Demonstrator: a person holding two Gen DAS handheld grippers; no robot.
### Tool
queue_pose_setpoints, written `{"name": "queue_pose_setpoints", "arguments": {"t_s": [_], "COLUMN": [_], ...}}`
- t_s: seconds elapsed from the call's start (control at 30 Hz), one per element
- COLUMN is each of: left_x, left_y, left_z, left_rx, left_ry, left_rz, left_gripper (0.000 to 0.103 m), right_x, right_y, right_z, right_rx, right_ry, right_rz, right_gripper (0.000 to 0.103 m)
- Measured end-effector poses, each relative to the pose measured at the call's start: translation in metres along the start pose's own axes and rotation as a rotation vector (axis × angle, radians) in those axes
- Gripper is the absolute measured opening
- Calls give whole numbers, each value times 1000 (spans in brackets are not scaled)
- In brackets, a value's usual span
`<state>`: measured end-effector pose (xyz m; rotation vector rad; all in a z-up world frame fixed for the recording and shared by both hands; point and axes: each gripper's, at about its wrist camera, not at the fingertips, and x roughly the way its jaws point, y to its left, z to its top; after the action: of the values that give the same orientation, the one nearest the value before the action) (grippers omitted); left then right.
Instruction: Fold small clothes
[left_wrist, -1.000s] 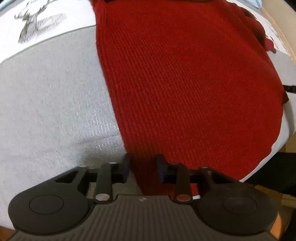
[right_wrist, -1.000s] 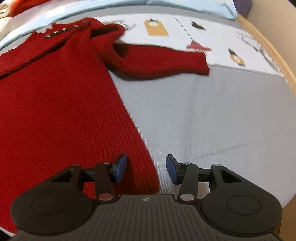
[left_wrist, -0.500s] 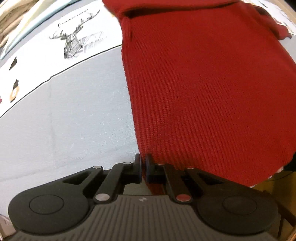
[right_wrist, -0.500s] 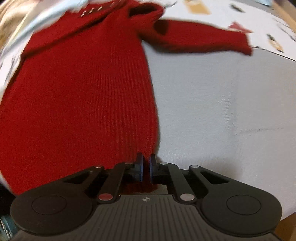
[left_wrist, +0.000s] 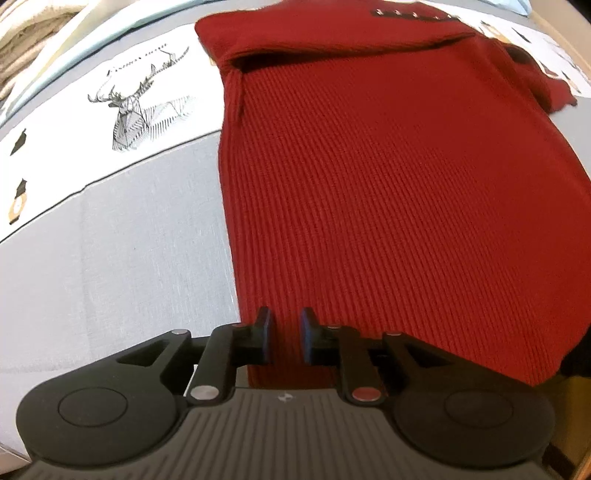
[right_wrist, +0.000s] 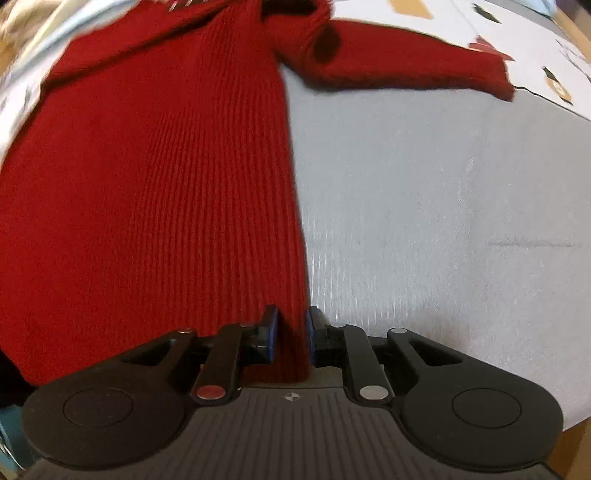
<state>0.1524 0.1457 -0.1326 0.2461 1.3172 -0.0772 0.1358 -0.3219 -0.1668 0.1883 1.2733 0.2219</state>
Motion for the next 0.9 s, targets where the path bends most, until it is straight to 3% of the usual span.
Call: {"name": "queue_pose_setpoints", "arguments": {"t_s": [0.1, 0.2, 0.33, 0.47, 0.57, 0.73, 0.8, 0.9], "left_x": [-7, -18, -31, -31, -24, -17, -16, -11], "left_y": [1, -3, -18, -29, -33, -44, -48, -53], "left_z": [15, 29, 51, 73, 89, 102, 107, 113], "left_rx": [-40, -88, -115, -115, -117, -116, -111, -104], "left_ry": [-44, -96, -164, -196, -202, -202, -200, -198], "left_rz": [5, 4, -11, -33, -41, -38, -36, -31], "left_gripper": [20, 23, 25, 25, 25, 25, 25, 25], "right_x": [-24, -28, -14, 11, 43, 60, 69, 73], "right_y": [-12, -34, -62, -74, -82, -78, -75, -84], "right_z": [11, 19, 38, 49, 65, 113, 132, 158], "right_rx": [119, 275, 458, 570, 667, 583, 491, 417], "right_ry": [-191, -316, -375, -364, -351, -410, -412, -461], "right_rz": [23, 57, 109, 128, 134, 95, 6, -27], "right_gripper": [19, 19, 22, 42, 44, 43, 21, 14]}}
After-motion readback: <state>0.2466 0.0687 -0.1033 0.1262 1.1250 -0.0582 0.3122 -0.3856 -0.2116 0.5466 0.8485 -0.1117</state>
